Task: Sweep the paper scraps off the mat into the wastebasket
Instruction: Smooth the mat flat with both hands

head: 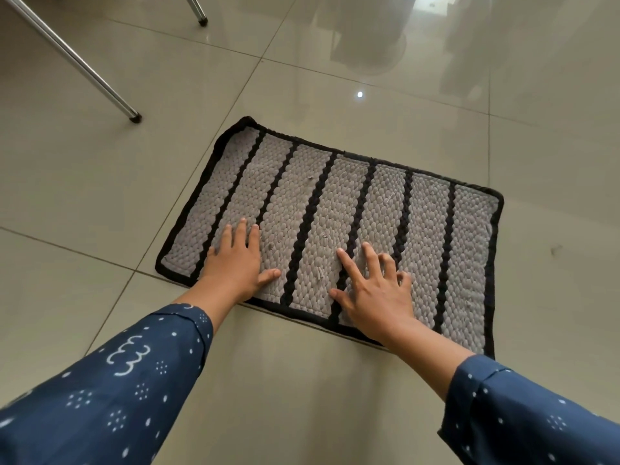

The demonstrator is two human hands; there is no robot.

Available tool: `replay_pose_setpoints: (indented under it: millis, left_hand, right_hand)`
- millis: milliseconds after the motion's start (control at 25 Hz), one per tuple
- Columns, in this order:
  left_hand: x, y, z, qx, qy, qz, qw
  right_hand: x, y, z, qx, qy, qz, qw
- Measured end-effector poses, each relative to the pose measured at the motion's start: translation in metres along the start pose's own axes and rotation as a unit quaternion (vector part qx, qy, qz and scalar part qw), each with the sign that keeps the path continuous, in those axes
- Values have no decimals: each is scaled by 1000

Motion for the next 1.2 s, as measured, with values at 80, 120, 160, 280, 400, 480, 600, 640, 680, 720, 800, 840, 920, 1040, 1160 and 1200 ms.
replay_pose_setpoints:
  millis: [80, 120, 160, 280, 400, 480, 600, 640, 680, 720, 800, 840, 920, 1040, 1160, 1200]
  left_hand:
    - [0, 4, -1, -20, -3, -5, 1000]
    - [-1, 7, 0, -36, -6, -13, 999]
    - [-4, 11, 1, -52, -11, -26, 998]
    - [-20, 29, 8, -29, -13, -84, 996]
    - [-47, 45, 15, 2, -23, -125, 992]
    - [-68, 55, 17, 10, -33, -149, 988]
    - [-108, 66, 22, 19, -32, -173, 984]
    - [-118, 68, 22, 14, -33, -179, 983]
    - [-131, 69, 24, 9, -29, -182, 983]
    - [-143, 67, 26, 6, -20, -184, 983]
    - [-162, 64, 28, -1, -5, -178, 984]
    - [-171, 64, 29, -2, 4, -167, 986]
    - [-186, 67, 32, 12, 26, -141, 990]
    - [-205, 75, 38, 17, 46, -90, 995]
    - [-212, 82, 46, 37, 49, -38, 997]
    - [-213, 83, 47, 32, 51, -30, 998]
  right_hand:
    - [-2, 2, 1, -4, -2, 0, 1000]
    - [-6, 6, 1, -16, 1, -20, 1000]
    - [-14, 11, 2, -40, 12, -52, 998]
    - [-60, 33, 17, -158, 74, -118, 978]
    - [-128, 53, 51, -194, 133, -122, 964]
    - [-171, 62, 72, -183, 156, -132, 962]
    - [-218, 63, 85, -154, 150, -145, 966]
    - [-223, 59, 86, -147, 144, -154, 966]
    - [-228, 55, 87, -141, 141, -166, 966]
    - [-232, 49, 87, -135, 140, -177, 965]
    - [-233, 43, 88, -130, 139, -187, 964]
    - [-233, 42, 89, -127, 140, -185, 964]
    - [-233, 42, 89, -126, 139, -185, 965]
    - [-233, 43, 88, -133, 137, -184, 964]
    - [-232, 43, 89, -132, 140, -184, 964]
    - [-232, 43, 89, -132, 139, -184, 964]
Point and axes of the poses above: each hand's wrist, its own x-axis away from the middle knuckle, its own y-axis out of the back of the hand, z = x × y, the point moved 1 cm from there along -x, towards the middle knuckle, and after that the axes turned 2 degrees about -y, right-handed, at the moved point
